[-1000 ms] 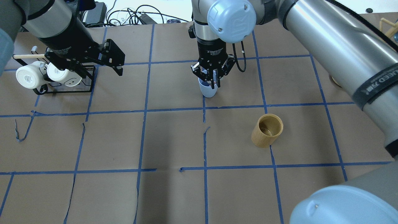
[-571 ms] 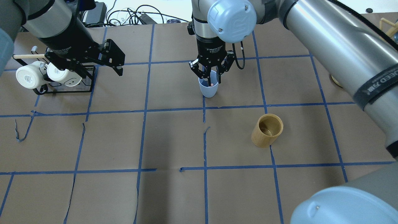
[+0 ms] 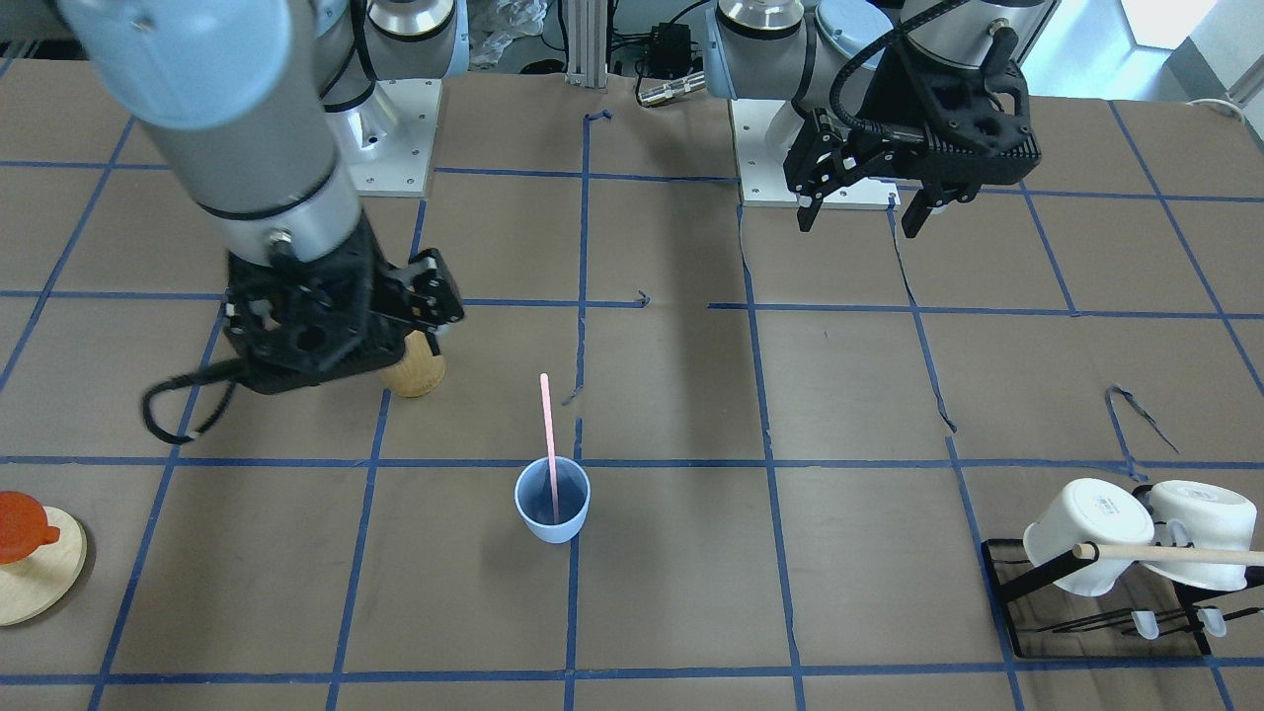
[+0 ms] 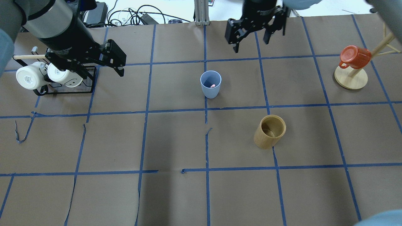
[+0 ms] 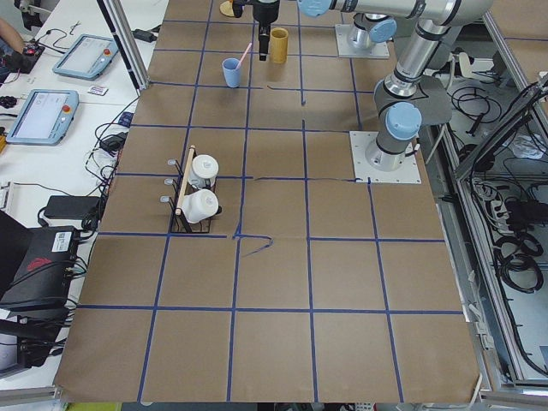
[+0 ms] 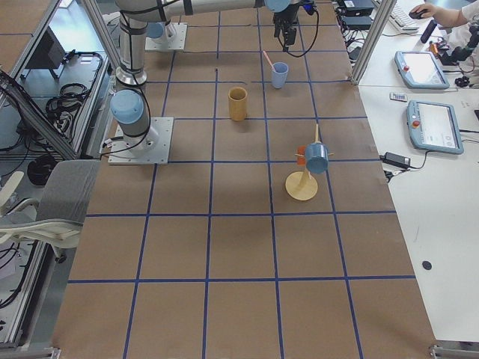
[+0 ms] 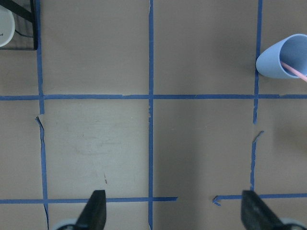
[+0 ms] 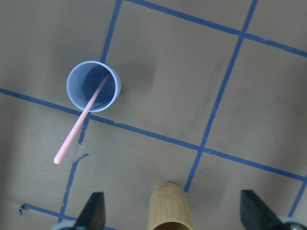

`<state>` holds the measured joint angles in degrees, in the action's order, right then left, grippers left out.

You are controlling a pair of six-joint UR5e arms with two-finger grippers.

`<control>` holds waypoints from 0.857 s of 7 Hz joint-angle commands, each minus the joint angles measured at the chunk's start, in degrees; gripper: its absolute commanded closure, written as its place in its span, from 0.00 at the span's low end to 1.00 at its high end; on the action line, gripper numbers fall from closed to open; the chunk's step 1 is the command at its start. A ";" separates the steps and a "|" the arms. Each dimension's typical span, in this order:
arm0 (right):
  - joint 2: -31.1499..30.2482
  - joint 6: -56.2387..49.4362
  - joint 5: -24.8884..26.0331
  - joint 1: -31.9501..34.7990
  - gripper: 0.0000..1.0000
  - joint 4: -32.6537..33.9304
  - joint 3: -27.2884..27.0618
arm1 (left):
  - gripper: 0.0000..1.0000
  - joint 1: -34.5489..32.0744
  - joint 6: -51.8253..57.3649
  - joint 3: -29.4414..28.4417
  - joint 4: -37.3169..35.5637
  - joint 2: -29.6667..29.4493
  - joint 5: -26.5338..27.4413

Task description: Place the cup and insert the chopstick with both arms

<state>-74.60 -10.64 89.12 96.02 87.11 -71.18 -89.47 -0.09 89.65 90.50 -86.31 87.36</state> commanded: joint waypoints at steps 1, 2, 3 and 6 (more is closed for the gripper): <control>-11.56 -3.51 0.70 -5.57 0.00 0.25 -7.36 | 0.00 0.00 0.00 -0.09 0.03 0.00 0.00; -16.66 -3.51 0.27 -5.76 0.00 3.73 -13.75 | 0.00 0.00 0.00 -0.09 0.03 0.09 0.00; -17.84 -4.64 0.18 -5.67 0.00 15.25 -19.64 | 0.00 0.00 0.00 -0.09 0.03 0.00 0.00; -17.95 -4.48 0.00 -5.67 0.00 14.96 -19.72 | 0.00 0.09 0.00 -0.09 0.12 0.00 0.09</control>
<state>-92.46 -15.31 89.17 90.33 104.02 -92.15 -89.40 -0.09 89.56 90.55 -86.30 87.38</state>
